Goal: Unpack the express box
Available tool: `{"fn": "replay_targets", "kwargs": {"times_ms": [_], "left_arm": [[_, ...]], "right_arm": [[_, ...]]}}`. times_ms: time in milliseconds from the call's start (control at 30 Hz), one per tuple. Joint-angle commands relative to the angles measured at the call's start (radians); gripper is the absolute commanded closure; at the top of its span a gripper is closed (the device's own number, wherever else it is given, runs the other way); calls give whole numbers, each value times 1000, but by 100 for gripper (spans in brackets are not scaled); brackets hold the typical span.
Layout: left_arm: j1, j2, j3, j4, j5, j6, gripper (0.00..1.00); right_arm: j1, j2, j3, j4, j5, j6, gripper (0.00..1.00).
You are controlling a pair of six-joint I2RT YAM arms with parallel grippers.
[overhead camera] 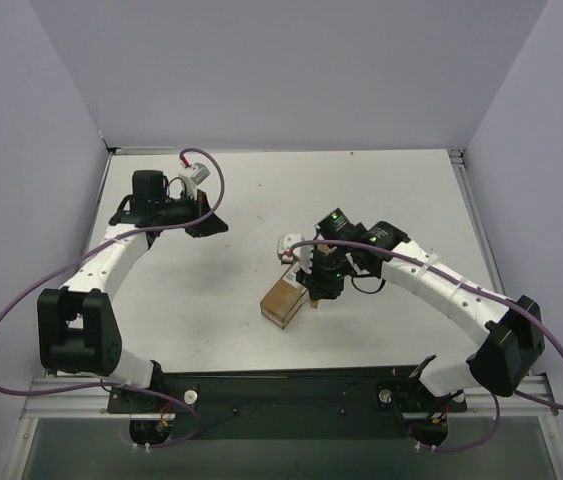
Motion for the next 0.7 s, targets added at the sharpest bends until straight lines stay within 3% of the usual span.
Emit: {"fn": "replay_targets", "kwargs": {"times_ms": [0, 333, 500, 667], "left_arm": [[32, -81, 15, -16, 23, 9, 100], [81, -182, -9, -114, 1, 72, 100], [79, -243, -48, -91, 12, 37, 100], [76, -242, -121, 30, 55, -51, 100]], "right_arm": [[84, 57, -39, 36, -88, -91, 100], [139, 348, 138, 365, -59, -37, 100], [111, 388, 222, 396, -27, -7, 100], [73, 336, 193, 330, -79, -13, 100]]}}
